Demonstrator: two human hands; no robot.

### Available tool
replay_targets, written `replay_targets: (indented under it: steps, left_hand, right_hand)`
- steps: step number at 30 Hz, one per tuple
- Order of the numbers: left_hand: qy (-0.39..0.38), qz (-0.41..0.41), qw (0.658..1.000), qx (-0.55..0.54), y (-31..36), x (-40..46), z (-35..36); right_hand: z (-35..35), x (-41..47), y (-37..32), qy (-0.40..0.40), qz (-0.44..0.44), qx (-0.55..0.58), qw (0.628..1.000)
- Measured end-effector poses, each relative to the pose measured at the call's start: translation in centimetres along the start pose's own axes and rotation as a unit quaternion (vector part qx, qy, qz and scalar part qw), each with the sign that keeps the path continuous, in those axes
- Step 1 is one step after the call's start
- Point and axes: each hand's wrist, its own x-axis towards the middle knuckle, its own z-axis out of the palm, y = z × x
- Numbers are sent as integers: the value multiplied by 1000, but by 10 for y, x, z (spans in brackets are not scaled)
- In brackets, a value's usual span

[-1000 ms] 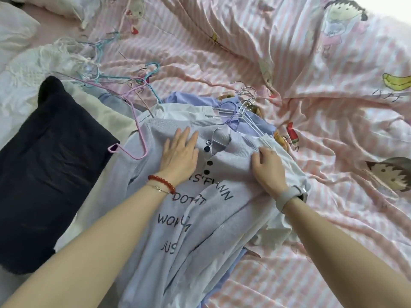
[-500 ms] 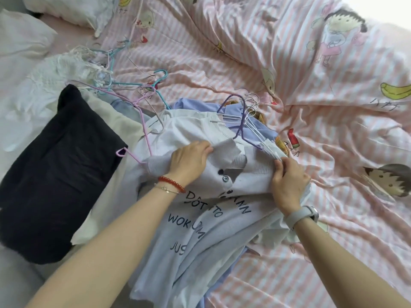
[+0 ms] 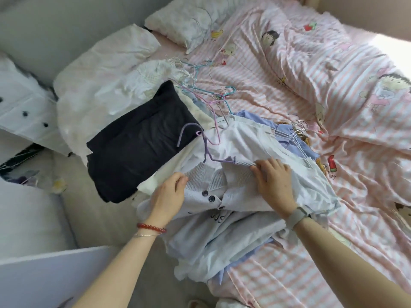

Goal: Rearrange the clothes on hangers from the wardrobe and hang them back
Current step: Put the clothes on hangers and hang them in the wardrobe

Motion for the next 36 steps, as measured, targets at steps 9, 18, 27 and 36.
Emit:
replay_targets:
  steps: [9,18,27,36]
  left_hand:
    - [268,-53,960,-59,-118,-123,-157]
    - [506,-147,849,-28,-223,-290,-276]
    - [645,-255,717,70,-294,-486,-333]
    - [677,-464,541,183,-326,-607,-381]
  right_hand:
    - [18,-4,-193,-56,-329,85,939]
    - [58,-63,-403,-136,-564,122,806]
    - [94,-207,-573,-237,-690,235,642]
    - [96,-341,-713,-223,-702,333,588]
